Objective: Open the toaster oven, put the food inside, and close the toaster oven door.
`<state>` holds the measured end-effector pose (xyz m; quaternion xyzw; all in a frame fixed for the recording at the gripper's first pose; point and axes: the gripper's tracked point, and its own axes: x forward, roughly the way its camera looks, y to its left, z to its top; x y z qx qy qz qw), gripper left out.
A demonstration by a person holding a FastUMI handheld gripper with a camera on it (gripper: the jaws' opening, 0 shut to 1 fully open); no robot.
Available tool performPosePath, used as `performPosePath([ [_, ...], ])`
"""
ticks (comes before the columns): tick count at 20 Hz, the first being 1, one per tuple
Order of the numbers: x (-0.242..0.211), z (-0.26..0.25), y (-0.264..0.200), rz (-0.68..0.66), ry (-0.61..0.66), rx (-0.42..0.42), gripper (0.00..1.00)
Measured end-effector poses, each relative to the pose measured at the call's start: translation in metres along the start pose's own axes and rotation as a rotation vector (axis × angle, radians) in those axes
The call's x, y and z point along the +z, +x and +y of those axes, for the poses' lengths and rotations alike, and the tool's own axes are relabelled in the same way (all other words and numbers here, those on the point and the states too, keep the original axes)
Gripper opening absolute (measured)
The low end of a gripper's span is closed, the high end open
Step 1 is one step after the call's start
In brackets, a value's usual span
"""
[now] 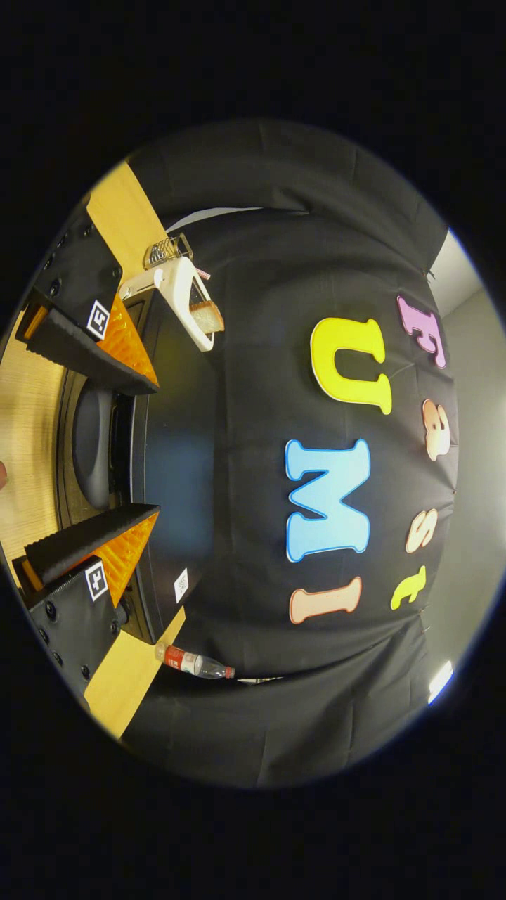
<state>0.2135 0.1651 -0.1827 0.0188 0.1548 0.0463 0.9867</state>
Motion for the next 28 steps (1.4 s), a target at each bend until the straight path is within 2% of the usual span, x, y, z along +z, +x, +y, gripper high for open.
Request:
performPosePath([
  [2,-0.012,-0.003,-0.001,0.036,0.021,-0.005,0.98],
  [14,-0.023,0.000,-0.032,0.018,-0.001,0.004,0.98],
  [28,-0.079,0.003,-0.090,0.121,-0.021,-0.003,0.98],
])
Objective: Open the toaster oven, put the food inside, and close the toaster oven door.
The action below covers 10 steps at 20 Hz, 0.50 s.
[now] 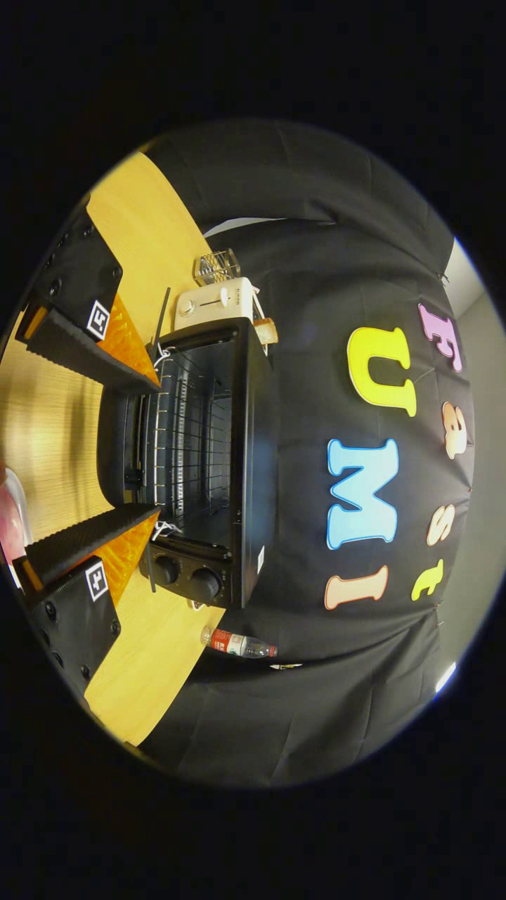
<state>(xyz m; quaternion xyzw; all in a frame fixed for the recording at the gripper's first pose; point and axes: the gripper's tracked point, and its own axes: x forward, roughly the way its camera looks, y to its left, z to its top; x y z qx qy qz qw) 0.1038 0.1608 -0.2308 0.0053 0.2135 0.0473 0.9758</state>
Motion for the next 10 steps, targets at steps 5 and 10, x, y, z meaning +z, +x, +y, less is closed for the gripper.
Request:
performPosePath([
  [5,-0.027,0.004,-0.010,0.069,-0.015,0.006,0.98],
  [10,-0.045,0.006,-0.032,0.120,-0.022,0.037,1.00],
])
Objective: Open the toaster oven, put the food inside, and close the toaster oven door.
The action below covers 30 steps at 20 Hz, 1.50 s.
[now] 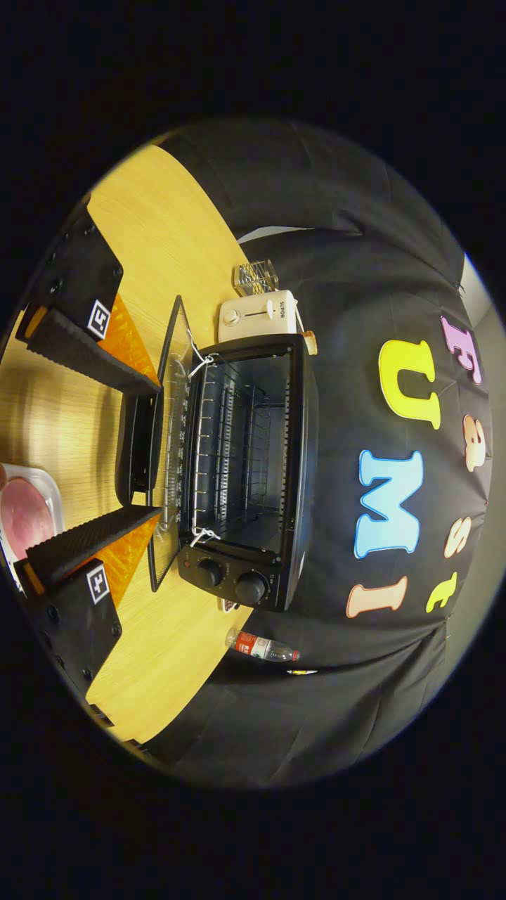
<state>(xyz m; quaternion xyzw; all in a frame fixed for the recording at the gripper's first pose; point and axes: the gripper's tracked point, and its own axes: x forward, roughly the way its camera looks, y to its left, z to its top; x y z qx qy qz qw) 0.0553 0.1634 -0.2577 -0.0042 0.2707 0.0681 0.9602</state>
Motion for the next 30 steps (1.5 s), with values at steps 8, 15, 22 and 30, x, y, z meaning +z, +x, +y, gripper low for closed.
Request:
performPosePath([
  [8,-0.004,-0.020,-0.054,0.044,0.025,0.082,0.99],
  [15,-0.007,-0.054,-0.079,0.164,0.063,0.254,0.99],
  [22,-0.032,-0.098,-0.088,0.408,0.156,0.404,0.98],
  [30,-0.085,-0.134,-0.086,0.700,0.223,0.423,0.98],
])
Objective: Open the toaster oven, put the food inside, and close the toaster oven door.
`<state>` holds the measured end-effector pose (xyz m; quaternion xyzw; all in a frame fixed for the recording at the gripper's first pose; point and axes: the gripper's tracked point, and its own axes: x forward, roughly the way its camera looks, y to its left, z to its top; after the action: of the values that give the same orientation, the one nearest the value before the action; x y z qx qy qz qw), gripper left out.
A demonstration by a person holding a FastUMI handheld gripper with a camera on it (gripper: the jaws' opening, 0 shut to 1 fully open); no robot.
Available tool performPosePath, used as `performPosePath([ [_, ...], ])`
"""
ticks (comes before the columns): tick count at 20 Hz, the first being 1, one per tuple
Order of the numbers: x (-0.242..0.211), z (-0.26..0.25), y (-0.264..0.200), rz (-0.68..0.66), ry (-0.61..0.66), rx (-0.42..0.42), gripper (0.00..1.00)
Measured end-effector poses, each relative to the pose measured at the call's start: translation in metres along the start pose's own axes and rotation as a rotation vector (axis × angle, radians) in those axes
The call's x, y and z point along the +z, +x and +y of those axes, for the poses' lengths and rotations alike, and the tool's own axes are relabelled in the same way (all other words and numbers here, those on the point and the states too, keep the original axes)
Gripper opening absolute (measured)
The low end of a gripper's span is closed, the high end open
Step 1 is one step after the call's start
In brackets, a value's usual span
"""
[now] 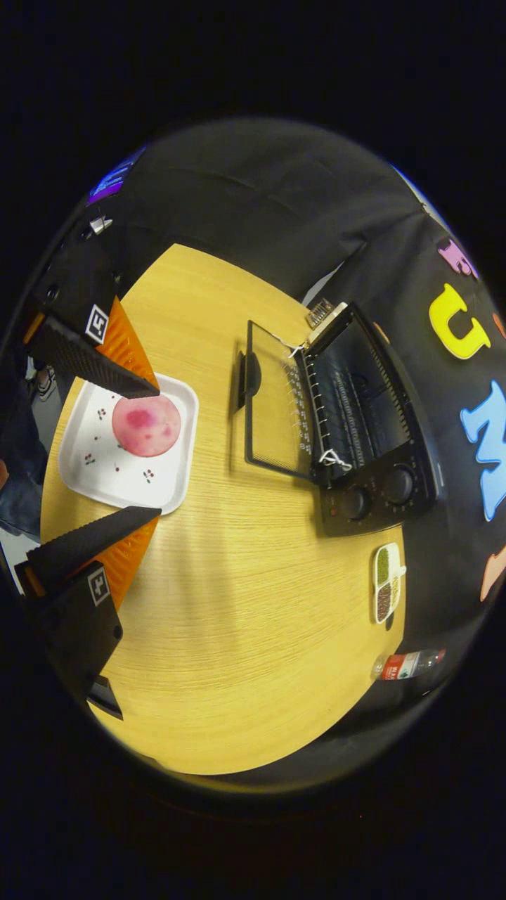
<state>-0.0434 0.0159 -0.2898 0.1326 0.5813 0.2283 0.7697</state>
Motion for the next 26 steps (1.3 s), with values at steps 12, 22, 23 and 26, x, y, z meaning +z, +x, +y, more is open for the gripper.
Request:
performPosePath([
  [12,-0.035,-0.024,0.023,0.195,0.059,-0.014,0.58],
  [22,-0.048,-0.013,0.027,0.143,0.354,0.114,0.02],
  [23,-0.049,-0.010,0.027,0.133,0.384,0.128,0.02],
  [26,-0.051,0.002,0.027,0.094,0.450,0.152,0.02],
])
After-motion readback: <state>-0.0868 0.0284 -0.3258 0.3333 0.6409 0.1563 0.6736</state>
